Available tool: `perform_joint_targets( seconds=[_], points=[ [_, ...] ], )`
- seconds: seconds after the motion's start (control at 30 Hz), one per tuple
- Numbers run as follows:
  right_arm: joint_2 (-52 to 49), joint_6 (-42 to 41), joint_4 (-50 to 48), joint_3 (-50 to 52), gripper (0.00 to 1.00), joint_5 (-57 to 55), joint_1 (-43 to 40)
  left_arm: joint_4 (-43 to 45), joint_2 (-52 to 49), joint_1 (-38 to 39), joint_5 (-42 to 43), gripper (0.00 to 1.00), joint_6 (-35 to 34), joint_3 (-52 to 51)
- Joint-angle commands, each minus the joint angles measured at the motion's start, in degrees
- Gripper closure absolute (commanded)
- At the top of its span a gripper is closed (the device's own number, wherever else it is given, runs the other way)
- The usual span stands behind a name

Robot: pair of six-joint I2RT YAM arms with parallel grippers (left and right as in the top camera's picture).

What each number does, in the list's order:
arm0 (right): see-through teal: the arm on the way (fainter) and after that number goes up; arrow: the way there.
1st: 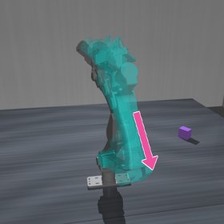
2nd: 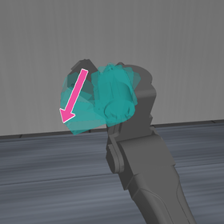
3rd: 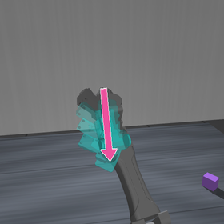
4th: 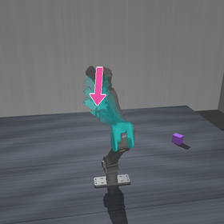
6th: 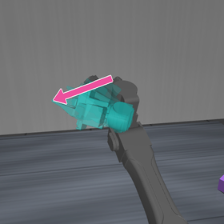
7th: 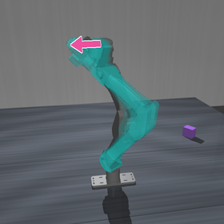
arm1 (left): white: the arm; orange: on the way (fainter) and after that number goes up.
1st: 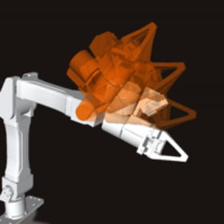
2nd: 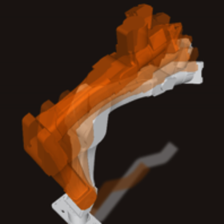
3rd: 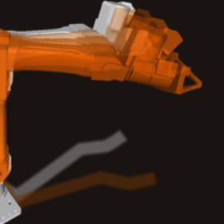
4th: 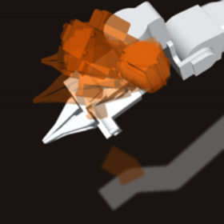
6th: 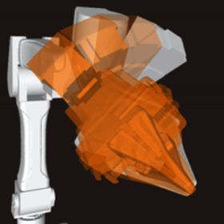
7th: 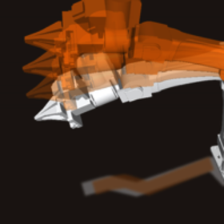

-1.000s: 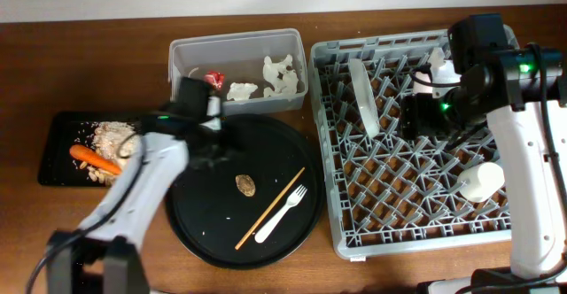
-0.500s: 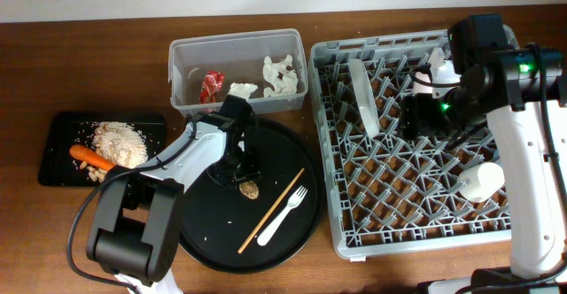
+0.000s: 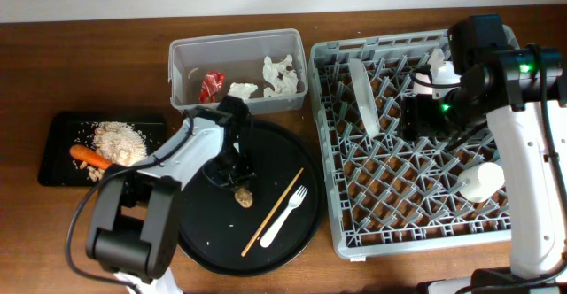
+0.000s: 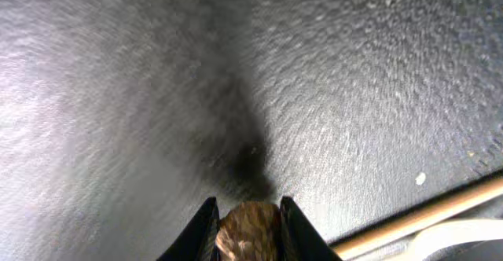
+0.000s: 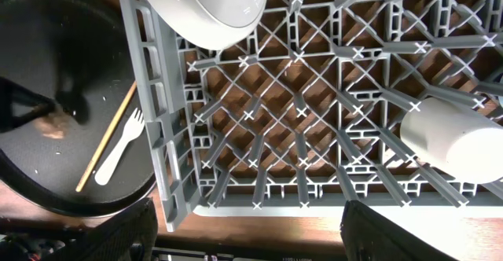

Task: Sort waste into correct bins and load items into the dishwasher rack
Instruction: 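Pick the brown mushroom with the left gripper and drop it on the black tray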

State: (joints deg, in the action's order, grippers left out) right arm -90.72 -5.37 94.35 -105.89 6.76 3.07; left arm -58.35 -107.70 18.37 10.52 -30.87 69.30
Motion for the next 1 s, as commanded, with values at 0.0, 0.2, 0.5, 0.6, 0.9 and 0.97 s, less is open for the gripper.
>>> perform_joint_targets(
  seconds=[0.0,0.2,0.5,0.6,0.9,0.97],
  points=[
    [0.0,0.7,0.8,0.0,0.21,-1.5,-0.3,-1.4,9.1,-5.3,-4.2,0.99,1.0,2.0],
    [0.0,0.7,0.9,0.0,0.21,-1.4,-0.3,6.8,13.9,-30.5,-10.8,0.99,3.5,2.0],
    [0.0,0.6,0.9,0.0,0.21,-1.4,-0.3,19.2,6.2,-42.3,-13.4,0.91,3.6,2.0],
    [0.0,0.6,0.9,0.0,0.21,-1.4,-0.3,18.9,3.6,-42.3,-13.4,0.80,3.6,2.0],
    [0.0,0.7,0.6,0.0,0.02,2.8,-0.3,-3.0,14.6,-42.3,-10.3,0.01,8.3,6.3],
    [0.0,-0.8,0.4,-0.2,0.02,6.1,-0.1,-11.4,15.6,-42.3,-10.4,0.01,8.3,6.3]
  ],
)
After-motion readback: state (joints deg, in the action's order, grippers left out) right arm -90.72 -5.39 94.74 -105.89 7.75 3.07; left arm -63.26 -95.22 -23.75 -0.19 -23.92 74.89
